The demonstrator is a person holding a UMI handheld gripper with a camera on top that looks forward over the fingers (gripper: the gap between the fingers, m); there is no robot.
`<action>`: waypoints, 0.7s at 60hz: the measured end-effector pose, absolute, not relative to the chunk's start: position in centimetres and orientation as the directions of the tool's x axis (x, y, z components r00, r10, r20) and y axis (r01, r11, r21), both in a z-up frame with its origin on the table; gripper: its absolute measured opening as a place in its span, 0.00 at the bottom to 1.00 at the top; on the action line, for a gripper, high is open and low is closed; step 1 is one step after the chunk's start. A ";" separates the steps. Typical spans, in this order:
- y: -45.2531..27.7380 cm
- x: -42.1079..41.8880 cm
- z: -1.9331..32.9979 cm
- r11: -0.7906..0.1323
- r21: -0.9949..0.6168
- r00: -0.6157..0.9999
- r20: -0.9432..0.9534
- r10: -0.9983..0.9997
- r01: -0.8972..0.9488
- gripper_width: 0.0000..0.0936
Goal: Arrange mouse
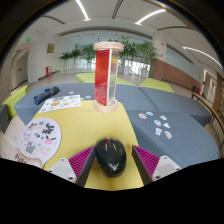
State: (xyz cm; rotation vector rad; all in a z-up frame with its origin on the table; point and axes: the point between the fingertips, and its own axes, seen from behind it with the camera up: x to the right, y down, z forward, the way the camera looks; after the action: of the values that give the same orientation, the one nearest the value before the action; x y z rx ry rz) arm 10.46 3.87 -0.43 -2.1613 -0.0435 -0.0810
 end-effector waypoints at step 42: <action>6.4 -0.7 19.4 -0.302 -0.953 1.000 0.009 0.002 0.009 0.42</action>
State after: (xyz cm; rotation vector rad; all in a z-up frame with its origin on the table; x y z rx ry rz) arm -0.72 6.45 19.44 -1.8776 -0.0083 -0.0066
